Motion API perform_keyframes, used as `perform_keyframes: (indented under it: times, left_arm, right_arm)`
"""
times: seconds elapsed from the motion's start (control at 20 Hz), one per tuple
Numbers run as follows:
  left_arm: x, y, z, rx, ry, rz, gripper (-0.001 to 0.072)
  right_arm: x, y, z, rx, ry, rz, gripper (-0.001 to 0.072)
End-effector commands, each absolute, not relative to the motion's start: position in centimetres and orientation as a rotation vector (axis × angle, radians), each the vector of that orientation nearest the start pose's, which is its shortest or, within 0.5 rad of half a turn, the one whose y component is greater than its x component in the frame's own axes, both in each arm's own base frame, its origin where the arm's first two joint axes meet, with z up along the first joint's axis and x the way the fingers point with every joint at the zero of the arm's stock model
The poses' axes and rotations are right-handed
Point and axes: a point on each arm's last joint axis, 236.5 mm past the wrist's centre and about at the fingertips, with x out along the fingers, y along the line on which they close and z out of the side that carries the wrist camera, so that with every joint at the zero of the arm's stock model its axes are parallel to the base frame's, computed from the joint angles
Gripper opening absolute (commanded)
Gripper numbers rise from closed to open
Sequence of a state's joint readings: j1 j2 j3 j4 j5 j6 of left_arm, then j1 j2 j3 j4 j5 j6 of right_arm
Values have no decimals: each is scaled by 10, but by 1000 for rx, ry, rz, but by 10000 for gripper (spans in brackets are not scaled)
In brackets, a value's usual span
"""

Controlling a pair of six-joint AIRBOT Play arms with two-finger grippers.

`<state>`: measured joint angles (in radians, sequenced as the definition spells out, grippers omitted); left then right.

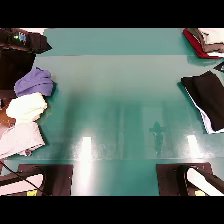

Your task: Fold the shirts.

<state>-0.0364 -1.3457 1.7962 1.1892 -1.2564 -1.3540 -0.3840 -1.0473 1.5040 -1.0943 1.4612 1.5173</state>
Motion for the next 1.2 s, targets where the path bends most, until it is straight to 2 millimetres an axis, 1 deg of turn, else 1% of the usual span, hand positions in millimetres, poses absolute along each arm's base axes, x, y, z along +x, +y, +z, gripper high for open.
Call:
perform_keyframes:
  times: [0.0,0.55,0.6,0.7,0.75,0.8,0.85,0.9,1.0,1.05,1.15]
  left_arm:
    - [458,-100,237,-41,759,-412,24]
    - [458,-100,237,-41,758,-413,24]
    - [459,-100,238,-42,752,-411,24]
    - [469,-98,247,-46,696,-396,24]
    - [474,-94,247,-36,683,-377,26]
    - [481,-83,241,-2,689,-336,254]
    - [487,-68,226,33,723,-280,499]
    - [492,-48,205,59,775,-196,523]
    - [497,-4,155,150,887,-31,523]
    - [499,15,131,184,937,27,524]
    - [499,43,81,161,1041,86,524]
  right_arm:
    - [355,-26,220,414,902,84,15]
    - [355,-26,220,414,901,83,15]
    - [355,-26,220,415,901,83,15]
    - [355,-26,220,414,901,83,15]
    - [355,-26,220,414,901,83,15]
    - [355,-26,220,414,900,83,15]
    - [355,-26,220,414,899,82,15]
    - [355,-26,220,414,898,83,15]
    - [355,-26,220,414,899,83,15]
    - [355,-26,220,414,901,83,15]
    - [354,-26,220,414,902,84,15]
